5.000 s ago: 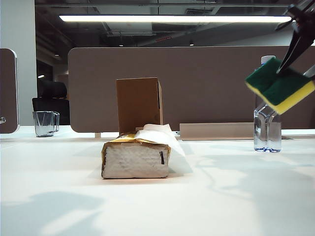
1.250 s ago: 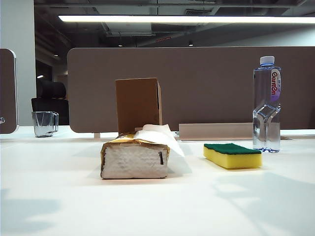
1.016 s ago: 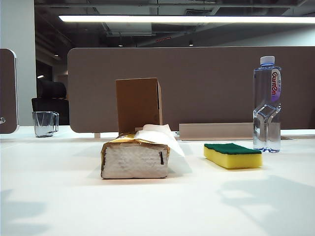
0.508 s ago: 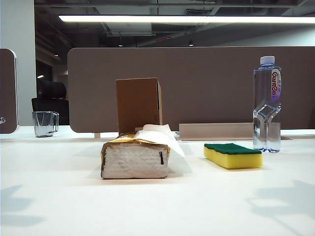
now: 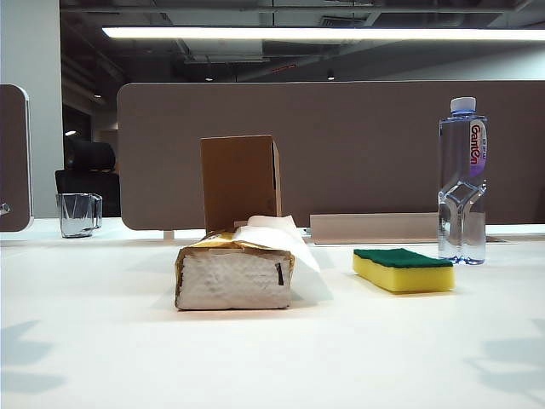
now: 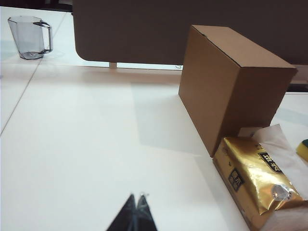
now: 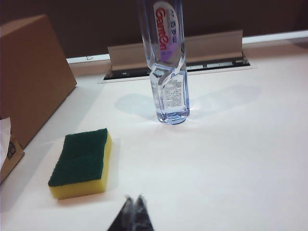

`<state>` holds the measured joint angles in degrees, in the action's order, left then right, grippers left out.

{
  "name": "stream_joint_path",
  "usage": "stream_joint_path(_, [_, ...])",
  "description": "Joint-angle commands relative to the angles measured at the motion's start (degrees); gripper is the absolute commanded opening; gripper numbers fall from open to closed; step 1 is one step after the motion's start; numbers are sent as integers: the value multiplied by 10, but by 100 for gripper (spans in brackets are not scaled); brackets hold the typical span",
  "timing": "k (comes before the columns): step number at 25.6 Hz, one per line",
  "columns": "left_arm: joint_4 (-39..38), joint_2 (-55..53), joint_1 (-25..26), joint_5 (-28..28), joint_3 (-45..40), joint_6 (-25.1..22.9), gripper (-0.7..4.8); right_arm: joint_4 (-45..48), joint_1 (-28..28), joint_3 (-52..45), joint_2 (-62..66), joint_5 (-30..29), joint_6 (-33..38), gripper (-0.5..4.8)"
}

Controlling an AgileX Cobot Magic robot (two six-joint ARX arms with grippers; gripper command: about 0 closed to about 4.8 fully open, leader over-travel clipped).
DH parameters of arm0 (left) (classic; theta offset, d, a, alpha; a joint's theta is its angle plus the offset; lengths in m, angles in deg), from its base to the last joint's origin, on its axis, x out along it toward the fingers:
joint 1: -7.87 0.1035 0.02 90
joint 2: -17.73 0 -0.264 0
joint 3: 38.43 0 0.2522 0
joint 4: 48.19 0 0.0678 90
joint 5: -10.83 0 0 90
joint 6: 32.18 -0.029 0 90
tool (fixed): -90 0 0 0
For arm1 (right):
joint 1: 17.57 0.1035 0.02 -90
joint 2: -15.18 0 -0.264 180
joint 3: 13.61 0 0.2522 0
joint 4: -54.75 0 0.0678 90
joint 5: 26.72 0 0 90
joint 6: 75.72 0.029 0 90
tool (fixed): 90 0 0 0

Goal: Move the sponge from left to right to wipe the table, avoiding obstacles on the table, and finally reaching the bottle of mineral water.

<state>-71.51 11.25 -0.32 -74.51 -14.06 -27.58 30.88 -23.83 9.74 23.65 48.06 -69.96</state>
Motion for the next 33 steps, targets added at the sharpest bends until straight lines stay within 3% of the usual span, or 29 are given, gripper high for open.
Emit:
stream_joint_path(1, [30, 5, 0, 7, -17, -1, -5, -10, 1, -17, -46, -3, 2, -9])
stream_joint_path(15, [37, 51, 0, 7, -99, -1, -5, -38, 1, -72, -83, -3, -13, -9])
stream_joint_path(33, [9, 51, 0, -8, -101, 3, -5, -44, 0, -75, -83, -1, -13, -9])
